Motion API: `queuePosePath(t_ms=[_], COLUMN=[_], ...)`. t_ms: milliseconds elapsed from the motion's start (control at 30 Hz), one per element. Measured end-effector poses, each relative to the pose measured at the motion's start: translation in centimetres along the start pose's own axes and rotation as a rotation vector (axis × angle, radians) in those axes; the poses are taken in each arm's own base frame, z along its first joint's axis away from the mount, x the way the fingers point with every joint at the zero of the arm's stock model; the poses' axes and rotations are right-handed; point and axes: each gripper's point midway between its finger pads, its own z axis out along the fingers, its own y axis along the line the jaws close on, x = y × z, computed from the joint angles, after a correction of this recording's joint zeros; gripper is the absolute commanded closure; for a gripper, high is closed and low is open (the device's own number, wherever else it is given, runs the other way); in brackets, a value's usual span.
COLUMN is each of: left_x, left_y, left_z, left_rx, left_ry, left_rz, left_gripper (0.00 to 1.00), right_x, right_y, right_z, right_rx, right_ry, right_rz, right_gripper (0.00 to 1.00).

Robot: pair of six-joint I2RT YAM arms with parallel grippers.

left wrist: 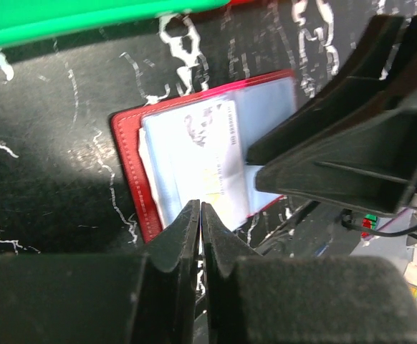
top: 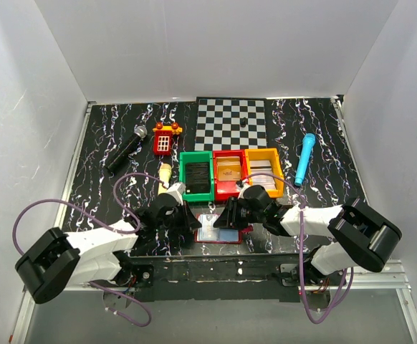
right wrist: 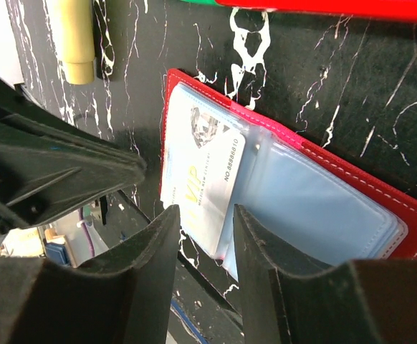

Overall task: Take the credit cards out of the card holder
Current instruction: Remove the credit card from the card holder.

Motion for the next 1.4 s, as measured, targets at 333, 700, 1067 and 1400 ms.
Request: queuePosePath(t_ms=[333,700,1067,1400], left_x=[-1.2,-0.2,0.1,0.6], left_y=[-1.4,-0.4,-0.3,0.1], left_z=[-0.4,0.8,1.0,1.1], left_rx=[0.039,0.014,0.022,0.024], left_ry=[-0.037,0.008,0.014,0.017], left_rz=[0.019,0.008,0.000,-0.024], left_gripper=[1.00,1.00,1.00,1.00], right_x=[-0.1,-0.1,0.3,0.4], right_y=[0.3,0.3,0.0,0.0], right_z=[-0.1,0.1,0.4,0.6], right_rx=[-0.008,-0.016,-0.007,-0.008], right_ry=[-0.006,-0.002,0.019,0.031], right_rz=[0.001,0.000,0.006,0.008], right_gripper=[0.57,0.57,0.57,0.59])
